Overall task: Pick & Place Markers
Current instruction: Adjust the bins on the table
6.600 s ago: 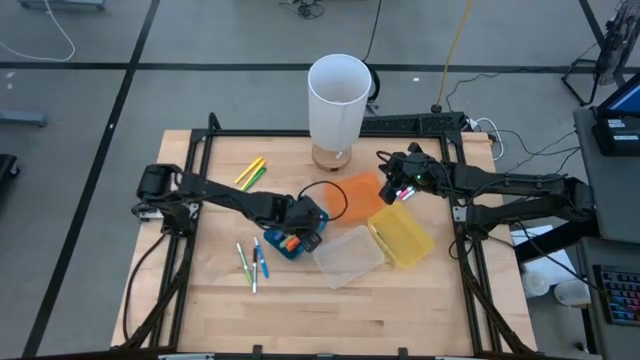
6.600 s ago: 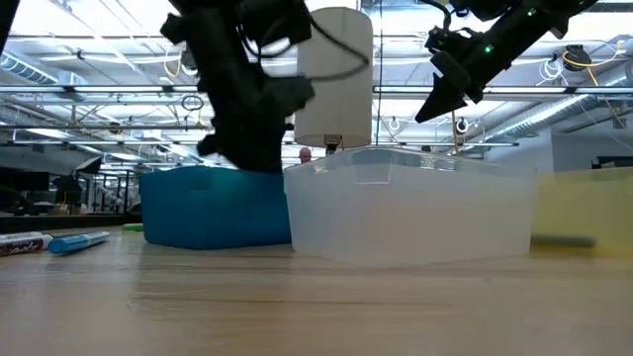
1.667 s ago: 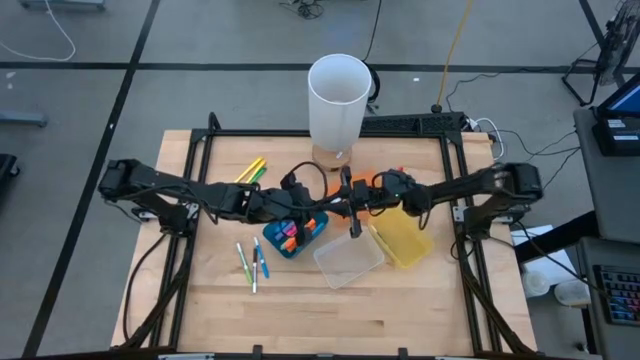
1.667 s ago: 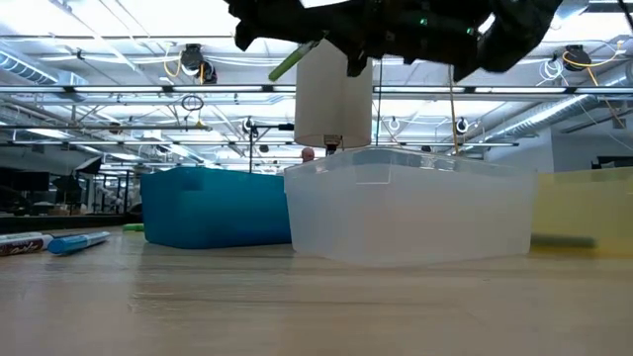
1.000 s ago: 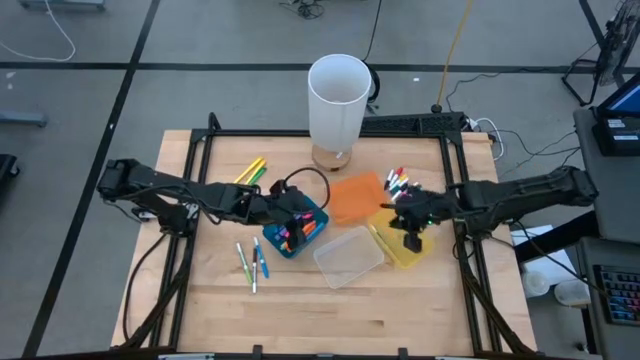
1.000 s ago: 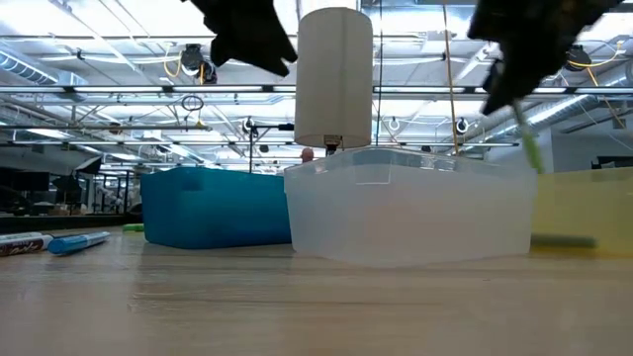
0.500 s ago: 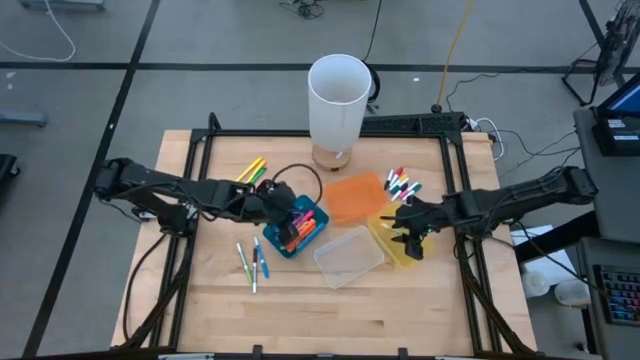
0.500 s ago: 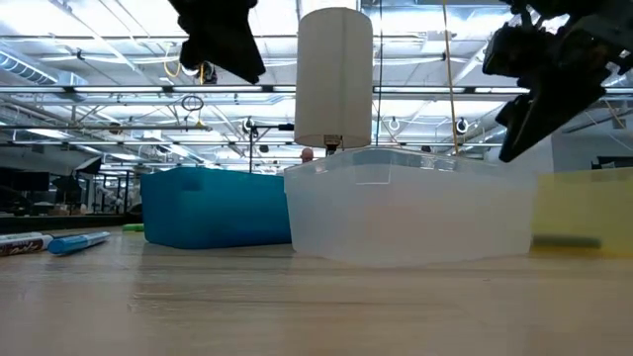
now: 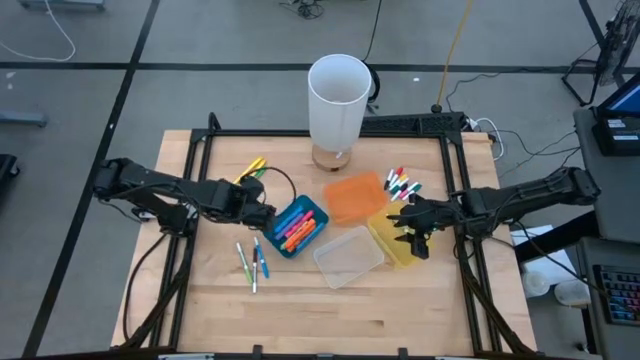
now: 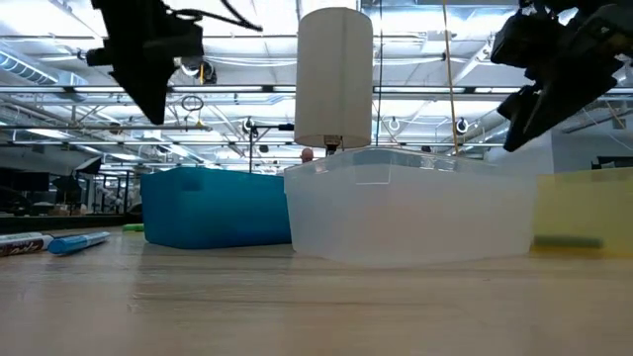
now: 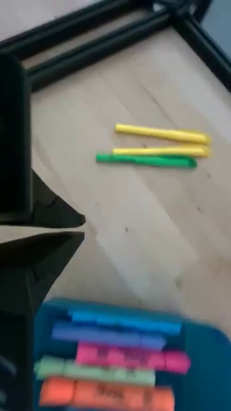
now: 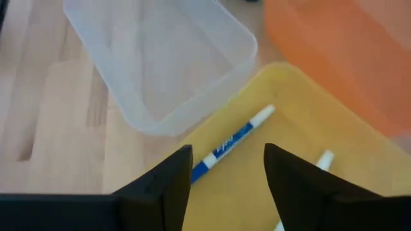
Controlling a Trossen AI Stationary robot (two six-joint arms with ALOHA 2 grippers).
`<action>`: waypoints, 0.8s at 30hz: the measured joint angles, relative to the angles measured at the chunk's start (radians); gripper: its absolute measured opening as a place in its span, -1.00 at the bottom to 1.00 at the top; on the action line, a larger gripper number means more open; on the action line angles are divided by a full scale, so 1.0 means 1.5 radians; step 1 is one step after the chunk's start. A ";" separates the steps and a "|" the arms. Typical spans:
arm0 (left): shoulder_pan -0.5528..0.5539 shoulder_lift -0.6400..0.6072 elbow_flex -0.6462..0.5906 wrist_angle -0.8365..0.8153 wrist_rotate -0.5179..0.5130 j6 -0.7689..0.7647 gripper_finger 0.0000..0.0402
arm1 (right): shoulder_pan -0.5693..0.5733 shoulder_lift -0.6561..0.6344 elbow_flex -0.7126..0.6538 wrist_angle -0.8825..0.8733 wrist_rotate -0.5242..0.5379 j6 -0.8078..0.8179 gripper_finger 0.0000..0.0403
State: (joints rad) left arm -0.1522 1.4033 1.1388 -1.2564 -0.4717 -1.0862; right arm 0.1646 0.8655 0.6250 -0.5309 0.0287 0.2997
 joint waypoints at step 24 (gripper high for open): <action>0.001 0.001 -0.260 0.295 0.147 -0.083 -0.90 | 0.001 -0.061 0.000 0.068 -0.002 -0.039 -0.21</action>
State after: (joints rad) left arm -0.1507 1.4044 0.7482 -0.8140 -0.2510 -1.2109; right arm 0.1654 0.7738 0.6254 -0.4290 0.0258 0.2413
